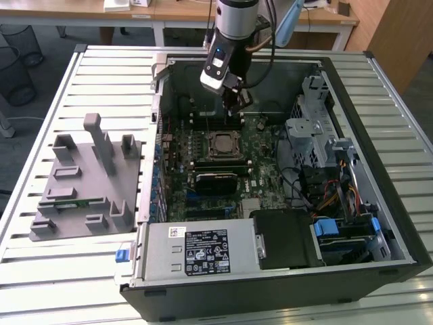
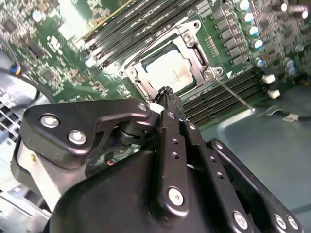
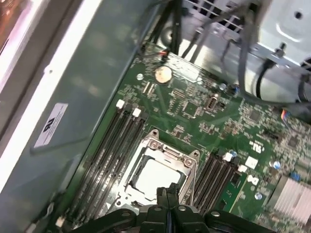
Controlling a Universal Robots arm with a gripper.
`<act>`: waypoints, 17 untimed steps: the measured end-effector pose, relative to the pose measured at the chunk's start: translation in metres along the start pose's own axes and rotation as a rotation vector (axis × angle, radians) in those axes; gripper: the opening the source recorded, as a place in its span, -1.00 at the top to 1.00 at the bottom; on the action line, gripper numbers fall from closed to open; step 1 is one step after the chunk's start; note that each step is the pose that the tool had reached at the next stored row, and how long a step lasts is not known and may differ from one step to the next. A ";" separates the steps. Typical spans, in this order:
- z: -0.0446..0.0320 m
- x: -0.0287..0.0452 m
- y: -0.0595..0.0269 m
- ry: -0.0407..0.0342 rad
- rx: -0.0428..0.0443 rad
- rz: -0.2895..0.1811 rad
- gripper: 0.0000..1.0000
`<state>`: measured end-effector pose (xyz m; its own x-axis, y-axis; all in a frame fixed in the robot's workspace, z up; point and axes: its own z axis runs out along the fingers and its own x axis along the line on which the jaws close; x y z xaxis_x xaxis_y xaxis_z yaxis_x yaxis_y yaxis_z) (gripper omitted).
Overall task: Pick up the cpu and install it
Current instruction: 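Install the first cpu locking lever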
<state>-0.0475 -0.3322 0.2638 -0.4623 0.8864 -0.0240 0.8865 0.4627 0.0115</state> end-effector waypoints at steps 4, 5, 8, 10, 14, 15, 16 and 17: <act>0.0007 0.0000 0.0000 0.0008 -0.0017 -0.072 0.79; 0.0008 0.0000 0.0000 0.0011 -0.0022 -0.090 0.79; 0.0015 0.0003 -0.0005 0.0016 -0.0034 -0.136 0.79; 0.0018 0.0008 -0.0014 0.0024 -0.0041 -0.149 0.79; 0.0020 0.0009 -0.0016 0.0035 -0.0057 -0.212 0.79; 0.0020 0.0009 -0.0016 0.0037 -0.0062 -0.230 0.79; 0.0020 0.0009 -0.0016 0.0039 -0.0065 -0.249 0.79; 0.0021 0.0009 -0.0016 0.0042 -0.0070 -0.264 0.79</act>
<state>-0.0493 -0.3321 0.2617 -0.6779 0.7348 -0.0230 0.7347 0.6783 0.0123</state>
